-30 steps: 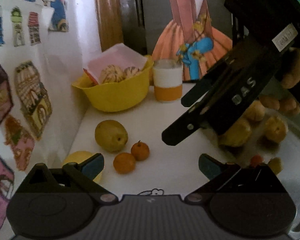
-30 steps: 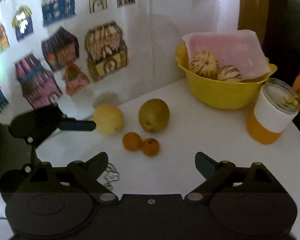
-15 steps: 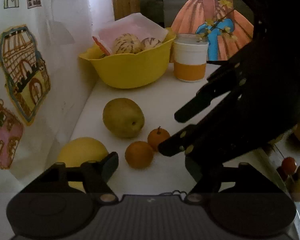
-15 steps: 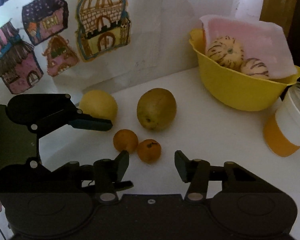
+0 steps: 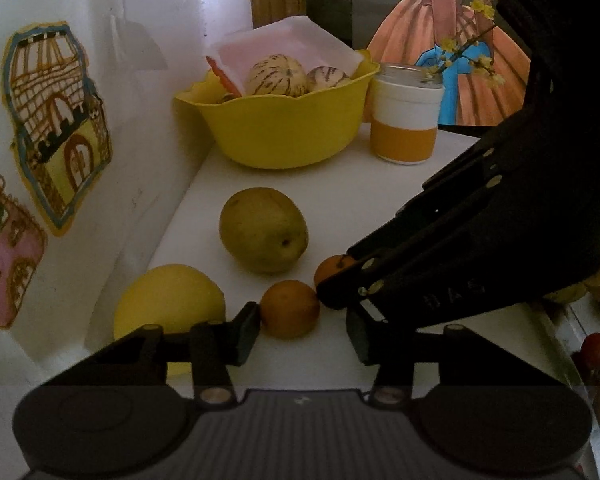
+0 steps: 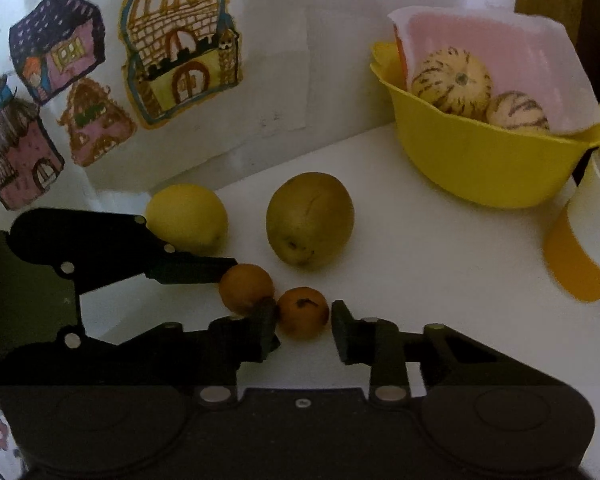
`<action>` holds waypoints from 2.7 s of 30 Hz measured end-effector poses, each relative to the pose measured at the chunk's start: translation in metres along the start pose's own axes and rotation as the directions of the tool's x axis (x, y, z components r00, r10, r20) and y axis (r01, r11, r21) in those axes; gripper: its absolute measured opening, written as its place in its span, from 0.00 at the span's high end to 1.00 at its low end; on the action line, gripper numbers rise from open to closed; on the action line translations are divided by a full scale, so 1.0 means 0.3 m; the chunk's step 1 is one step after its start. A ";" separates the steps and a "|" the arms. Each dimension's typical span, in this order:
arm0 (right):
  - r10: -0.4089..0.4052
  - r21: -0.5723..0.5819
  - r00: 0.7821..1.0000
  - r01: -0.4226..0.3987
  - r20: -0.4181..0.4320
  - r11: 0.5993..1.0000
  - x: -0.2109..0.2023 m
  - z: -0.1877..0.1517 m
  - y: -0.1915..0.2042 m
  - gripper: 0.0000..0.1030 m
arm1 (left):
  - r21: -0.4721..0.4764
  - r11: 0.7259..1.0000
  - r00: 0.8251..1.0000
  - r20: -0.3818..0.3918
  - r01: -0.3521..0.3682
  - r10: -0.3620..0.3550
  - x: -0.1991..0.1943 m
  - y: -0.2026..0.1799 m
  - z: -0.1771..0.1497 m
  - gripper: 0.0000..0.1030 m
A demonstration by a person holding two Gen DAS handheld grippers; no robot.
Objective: Organize fruits
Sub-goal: 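Grasp a small orange with the left tool while the right grasps another orange, then carry both oranges onto the metal tray and open both tools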
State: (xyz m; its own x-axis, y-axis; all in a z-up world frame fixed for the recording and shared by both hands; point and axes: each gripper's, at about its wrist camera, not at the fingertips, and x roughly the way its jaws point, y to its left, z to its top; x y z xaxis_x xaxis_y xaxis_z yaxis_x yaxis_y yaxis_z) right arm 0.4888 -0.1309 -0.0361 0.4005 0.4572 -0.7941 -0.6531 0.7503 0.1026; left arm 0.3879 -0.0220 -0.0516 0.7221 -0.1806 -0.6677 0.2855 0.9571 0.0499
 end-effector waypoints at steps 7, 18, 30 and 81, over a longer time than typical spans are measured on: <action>-0.035 0.055 0.999 0.034 0.015 0.998 -0.019 -0.005 -0.040 0.71 | -0.009 1.000 1.000 0.000 -0.001 0.001 -0.001 -0.003 0.000 0.66; -0.058 0.094 0.998 0.057 0.007 0.994 -0.102 -0.088 -0.085 0.71 | -0.077 0.997 1.000 0.008 -0.009 0.009 0.017 -0.003 0.019 0.67; -0.074 0.125 0.992 0.061 0.098 0.990 -0.292 -0.175 -0.005 0.71 | -0.101 0.995 0.999 0.035 0.023 -0.020 -0.132 -0.058 -0.010 0.68; -0.313 0.278 0.919 0.244 0.240 0.929 -0.704 -0.872 -0.041 0.71 | -0.016 0.984 0.984 -0.016 0.179 -0.179 -0.354 -0.653 -0.160 0.67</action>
State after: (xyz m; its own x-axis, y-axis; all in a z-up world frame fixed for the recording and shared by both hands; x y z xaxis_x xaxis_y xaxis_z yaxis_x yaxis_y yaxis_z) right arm 0.2441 -0.3616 -0.0264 0.7266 0.2994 -0.6184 -0.3305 0.9414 0.0675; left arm 0.2251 -0.1793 -0.0262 0.6494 -0.3452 -0.6776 0.3996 0.9130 -0.0822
